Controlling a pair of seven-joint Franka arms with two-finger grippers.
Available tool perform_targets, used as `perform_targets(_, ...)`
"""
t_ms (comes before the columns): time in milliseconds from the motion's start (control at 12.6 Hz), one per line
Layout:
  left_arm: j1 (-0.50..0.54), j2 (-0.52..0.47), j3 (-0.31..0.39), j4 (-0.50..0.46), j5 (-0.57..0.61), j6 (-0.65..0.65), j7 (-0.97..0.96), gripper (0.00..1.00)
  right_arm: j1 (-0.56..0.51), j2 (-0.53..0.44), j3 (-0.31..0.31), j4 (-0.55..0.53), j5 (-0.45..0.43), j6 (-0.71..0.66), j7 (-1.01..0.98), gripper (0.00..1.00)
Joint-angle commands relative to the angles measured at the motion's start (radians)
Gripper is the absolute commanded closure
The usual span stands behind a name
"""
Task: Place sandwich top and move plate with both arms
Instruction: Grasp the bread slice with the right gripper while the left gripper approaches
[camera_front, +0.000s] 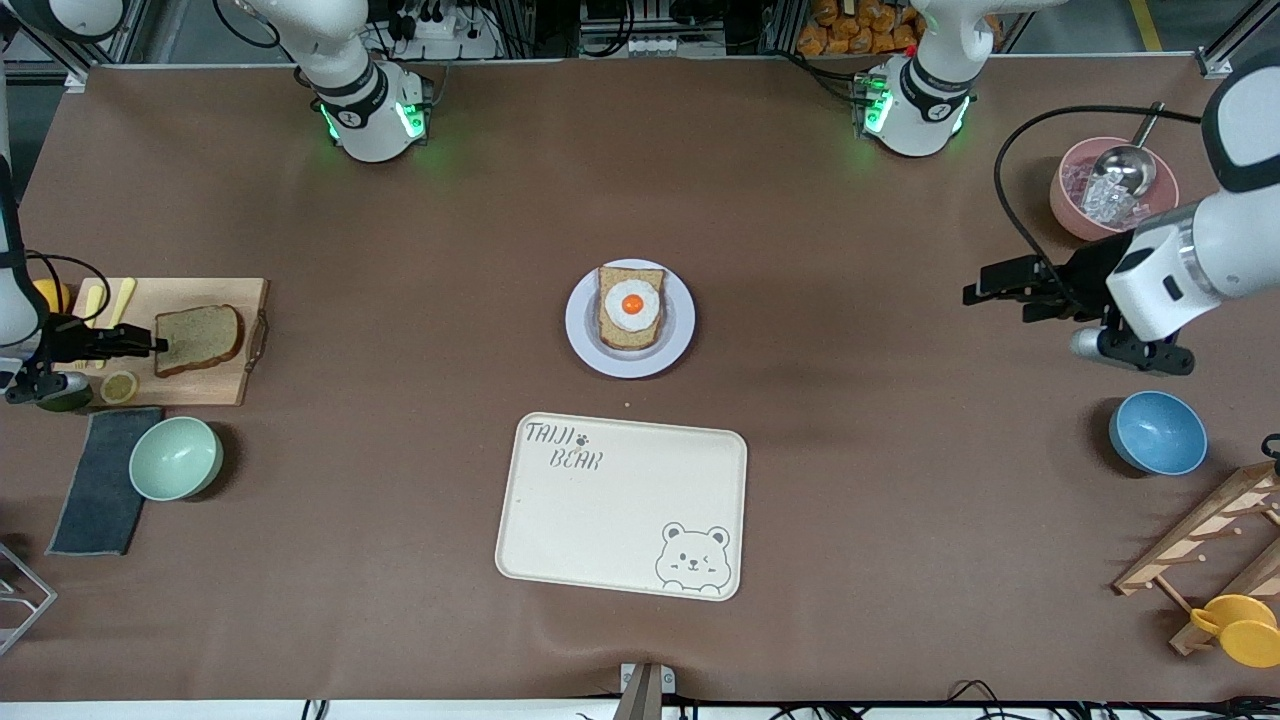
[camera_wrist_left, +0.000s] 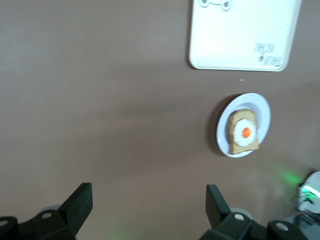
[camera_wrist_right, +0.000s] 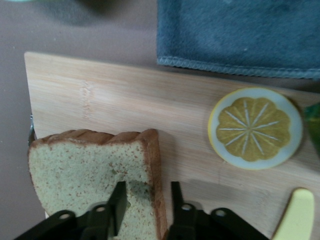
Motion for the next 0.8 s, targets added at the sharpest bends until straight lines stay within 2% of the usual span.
perform_targets(0, -0.008, 0.039, -0.008, -0.001, -0.079, 0.013, 0.021, 0.0, -0.027, -0.007, 0.021, -0.017, 0.022, 0.016, -0.041, 0.69)
perform_targets(80, -0.011, 0.041, -0.013, -0.017, -0.097, 0.013, 0.022, 0.0, -0.027, -0.007, 0.022, -0.017, 0.022, 0.022, -0.043, 0.78)
perform_targets(239, -0.009, 0.035, -0.048, -0.057, -0.11, 0.042, 0.022, 0.0, -0.039, 0.005, 0.022, -0.017, 0.028, 0.039, -0.096, 0.87)
perform_targets(318, -0.009, 0.026, -0.067, -0.091, -0.11, 0.079, 0.022, 0.0, -0.044, 0.01, 0.022, -0.017, 0.051, 0.048, -0.13, 1.0)
perform_targets(636, -0.009, 0.021, -0.137, -0.189, -0.12, 0.203, 0.022, 0.0, -0.027, -0.001, 0.022, -0.015, 0.056, 0.03, -0.144, 1.0)
perform_targets(716, -0.009, 0.021, -0.157, -0.218, -0.143, 0.244, 0.022, 0.0, -0.016, -0.007, 0.022, -0.003, 0.057, -0.019, -0.13, 1.0)
